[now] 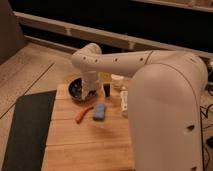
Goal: Knock the eraser over
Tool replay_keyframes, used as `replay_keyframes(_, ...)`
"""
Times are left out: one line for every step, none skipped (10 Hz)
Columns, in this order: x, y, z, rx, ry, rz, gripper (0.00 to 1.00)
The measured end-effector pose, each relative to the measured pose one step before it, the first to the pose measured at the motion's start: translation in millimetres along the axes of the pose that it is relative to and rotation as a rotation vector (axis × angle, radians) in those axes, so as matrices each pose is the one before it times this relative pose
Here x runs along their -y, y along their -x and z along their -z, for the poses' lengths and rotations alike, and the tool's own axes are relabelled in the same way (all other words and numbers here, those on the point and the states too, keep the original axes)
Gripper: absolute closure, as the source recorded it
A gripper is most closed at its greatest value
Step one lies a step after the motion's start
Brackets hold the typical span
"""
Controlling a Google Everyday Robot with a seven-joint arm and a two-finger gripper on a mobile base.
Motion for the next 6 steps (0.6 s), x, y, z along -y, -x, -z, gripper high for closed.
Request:
replay_keyframes(0.11,-1.04,-4.21,-0.00839,0.00120,-0.00253,0.35)
replay_keyframes(4.98,-0.99,-13.16,-0.02322,0.00195,-0.02371,0.35)
replay_keyframes(6.95,1.04,-14.90,-0.02346,0.01354,-0.02748,0.35)
replay_keyframes(7.25,4.02,-13.92,-0.01705,0.02888,-0.01397,0.35)
replay_keyframes(8.20,9.68,-12.52,-0.00184,0.03090,0.00580,0.35)
replay_keyframes(3.98,7.00,-5.49,0.00291,0.01290,0.00938,0.35)
